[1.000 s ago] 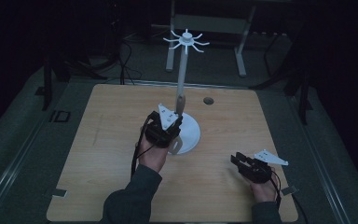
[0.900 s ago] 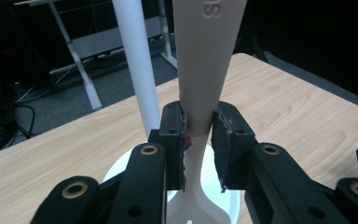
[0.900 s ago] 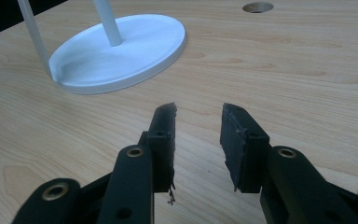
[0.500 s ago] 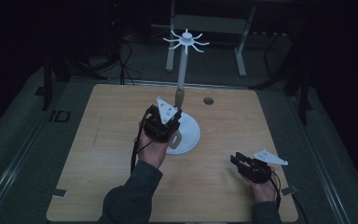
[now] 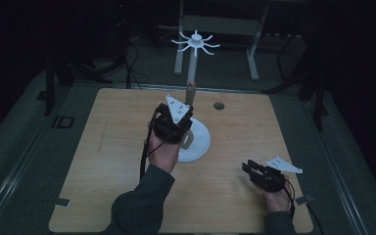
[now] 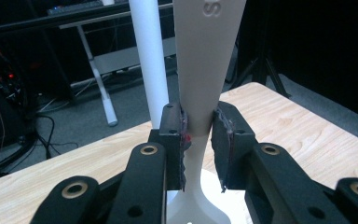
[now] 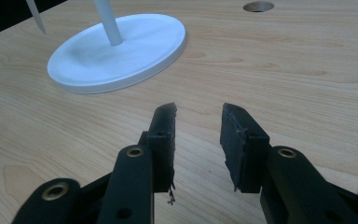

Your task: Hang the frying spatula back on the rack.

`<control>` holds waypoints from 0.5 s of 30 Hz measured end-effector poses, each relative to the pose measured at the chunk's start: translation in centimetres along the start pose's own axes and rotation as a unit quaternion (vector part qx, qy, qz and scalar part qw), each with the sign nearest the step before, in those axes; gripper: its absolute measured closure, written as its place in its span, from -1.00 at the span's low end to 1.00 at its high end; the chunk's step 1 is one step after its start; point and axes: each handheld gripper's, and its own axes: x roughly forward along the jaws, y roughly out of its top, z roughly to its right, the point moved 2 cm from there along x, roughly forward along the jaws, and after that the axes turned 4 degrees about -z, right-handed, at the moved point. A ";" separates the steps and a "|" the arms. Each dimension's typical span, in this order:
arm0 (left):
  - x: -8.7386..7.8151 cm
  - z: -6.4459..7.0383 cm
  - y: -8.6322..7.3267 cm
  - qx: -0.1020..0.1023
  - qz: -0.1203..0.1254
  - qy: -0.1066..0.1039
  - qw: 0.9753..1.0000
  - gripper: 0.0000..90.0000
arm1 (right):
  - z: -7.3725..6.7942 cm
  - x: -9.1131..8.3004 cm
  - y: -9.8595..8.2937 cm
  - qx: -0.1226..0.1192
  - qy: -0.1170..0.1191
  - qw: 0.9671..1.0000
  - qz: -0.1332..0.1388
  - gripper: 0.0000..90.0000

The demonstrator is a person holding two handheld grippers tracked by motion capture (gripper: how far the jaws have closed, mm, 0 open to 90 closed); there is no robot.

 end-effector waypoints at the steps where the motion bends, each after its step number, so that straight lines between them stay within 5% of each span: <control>1: 0.0 0.0 0.1 -0.001 0.000 0.001 1.000 0.67 | 0.0 0.0 0.0 0.001 0.000 1.000 0.000 0.45; 15: -0.3 -0.1 1.8 -0.022 0.010 0.019 1.000 0.67 | 0.0 0.1 0.0 -0.002 0.001 1.000 -0.001 0.45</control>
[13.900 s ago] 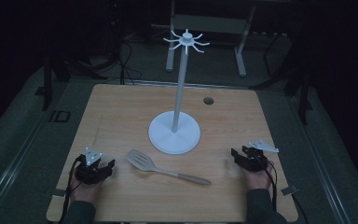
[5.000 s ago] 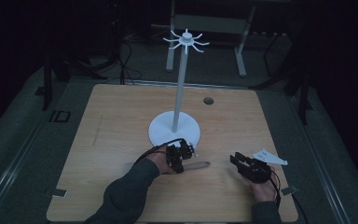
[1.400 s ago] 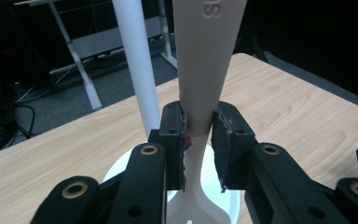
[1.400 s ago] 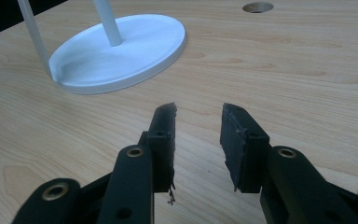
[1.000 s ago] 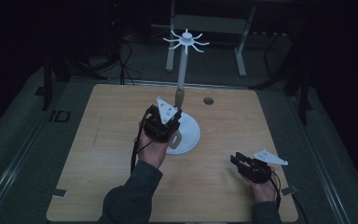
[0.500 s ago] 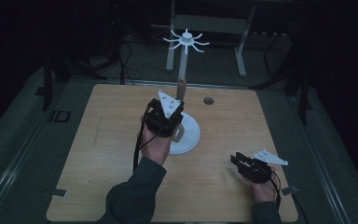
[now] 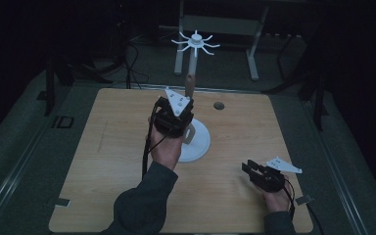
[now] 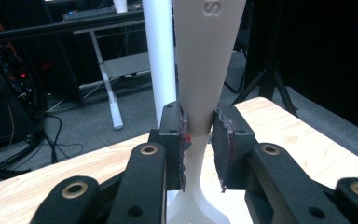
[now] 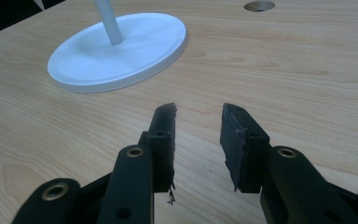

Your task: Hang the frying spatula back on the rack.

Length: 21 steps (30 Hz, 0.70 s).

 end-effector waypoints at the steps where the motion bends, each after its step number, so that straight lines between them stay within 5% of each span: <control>1: 0.0 0.0 0.2 0.000 0.000 0.002 1.000 0.67 | 0.0 0.0 0.0 0.000 0.000 1.000 0.000 0.45; 21: -0.1 -0.2 2.1 0.000 -0.005 0.028 1.000 0.67 | 0.0 0.1 0.0 0.001 0.001 1.000 -0.001 0.45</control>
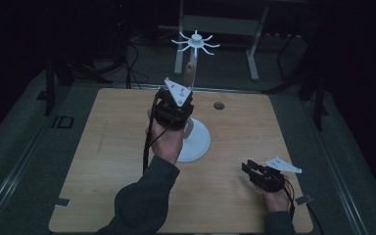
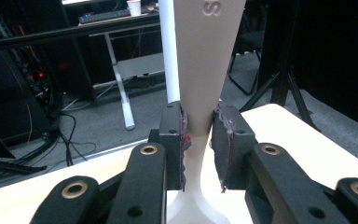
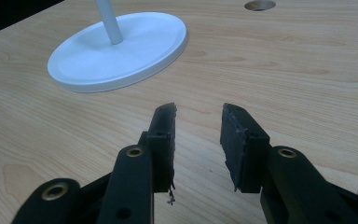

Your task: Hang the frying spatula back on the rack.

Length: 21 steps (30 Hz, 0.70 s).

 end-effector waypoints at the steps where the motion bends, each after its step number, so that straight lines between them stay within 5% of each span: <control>1: 0.0 0.0 0.0 0.000 0.000 0.000 1.000 0.67 | 0.0 0.0 0.0 0.000 0.000 1.000 0.000 0.45; 21: 1.1 0.5 1.9 0.007 -0.021 0.033 0.999 0.66 | 0.1 -0.1 0.0 0.000 0.002 1.000 0.001 0.45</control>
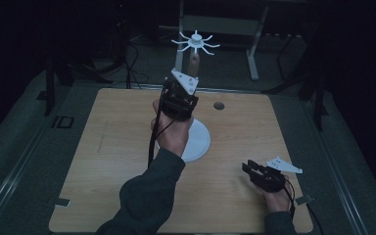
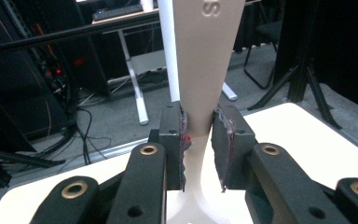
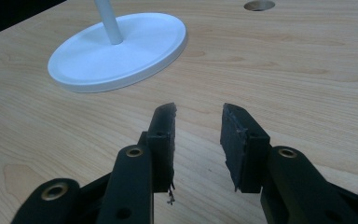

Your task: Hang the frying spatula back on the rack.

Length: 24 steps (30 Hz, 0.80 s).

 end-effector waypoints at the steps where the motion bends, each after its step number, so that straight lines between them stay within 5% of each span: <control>1: 0.1 0.0 0.0 -0.001 -0.001 0.000 1.000 0.66 | 0.0 0.0 0.0 0.000 0.000 1.000 0.000 0.45; 15: 1.2 0.0 0.3 0.002 -0.019 0.007 1.000 0.66 | 0.0 0.0 0.0 0.000 0.000 1.000 0.001 0.45; 24: 1.4 0.0 0.2 0.010 -0.003 -0.002 1.000 0.62 | 0.0 -0.1 0.0 0.001 0.000 1.000 0.000 0.44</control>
